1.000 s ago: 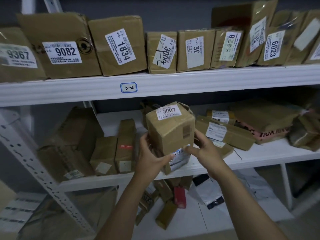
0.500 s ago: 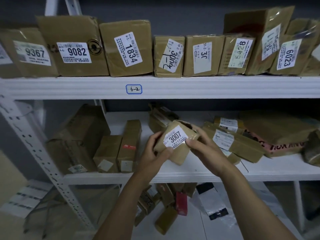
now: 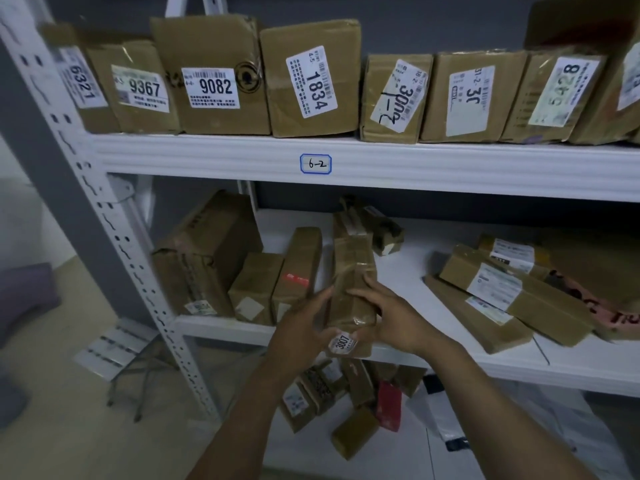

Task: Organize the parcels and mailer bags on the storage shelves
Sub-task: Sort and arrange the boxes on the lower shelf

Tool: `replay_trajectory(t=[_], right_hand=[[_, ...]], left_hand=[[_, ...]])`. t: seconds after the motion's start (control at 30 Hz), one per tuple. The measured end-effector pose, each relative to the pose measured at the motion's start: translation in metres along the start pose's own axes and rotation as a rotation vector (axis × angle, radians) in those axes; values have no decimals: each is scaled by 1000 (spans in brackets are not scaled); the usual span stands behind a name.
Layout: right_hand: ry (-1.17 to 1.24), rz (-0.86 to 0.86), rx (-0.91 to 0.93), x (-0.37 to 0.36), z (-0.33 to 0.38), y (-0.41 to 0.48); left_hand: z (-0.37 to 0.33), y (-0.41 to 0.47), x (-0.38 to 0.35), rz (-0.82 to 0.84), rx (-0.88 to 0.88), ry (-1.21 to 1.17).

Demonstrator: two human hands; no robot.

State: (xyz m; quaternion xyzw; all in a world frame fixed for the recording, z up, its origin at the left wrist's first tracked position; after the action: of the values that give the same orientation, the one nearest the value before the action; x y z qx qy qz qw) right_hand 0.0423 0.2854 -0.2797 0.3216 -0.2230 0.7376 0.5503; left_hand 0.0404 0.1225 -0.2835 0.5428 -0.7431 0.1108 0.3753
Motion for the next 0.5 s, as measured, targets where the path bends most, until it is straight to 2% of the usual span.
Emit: replay_trajectory(t=[0.07,0.13,0.23,0.33,0.5], right_hand=[[-27,0,-5,-4,-3,4],[-17,-13,-31,-6,-5,10],[-33,-4,-65,-8,-8,23],[-56,13,-91,-9,-6,35],[-119,23,-121,-8,0,48]], left_hand=[[3,4,16,-99,-77,192],[16,10,28,-151,-81,338],[44,17,36,-52,12,504],[62,20,35,24,32,581],[71,18,36,14,21,578]])
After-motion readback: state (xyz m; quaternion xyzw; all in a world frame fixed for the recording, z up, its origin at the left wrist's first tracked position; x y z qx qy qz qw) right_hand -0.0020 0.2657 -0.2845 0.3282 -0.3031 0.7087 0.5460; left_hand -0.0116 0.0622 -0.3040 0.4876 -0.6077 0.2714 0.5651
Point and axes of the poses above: each hand's wrist, its own y-axis towards the middle knuckle, its own x-axis out of the back of the hand, z = x × y, the point moved 7 cm from there along y, towards the middle knuckle, and after that the axes turned 3 degrees about z, right-handed, at the moved point
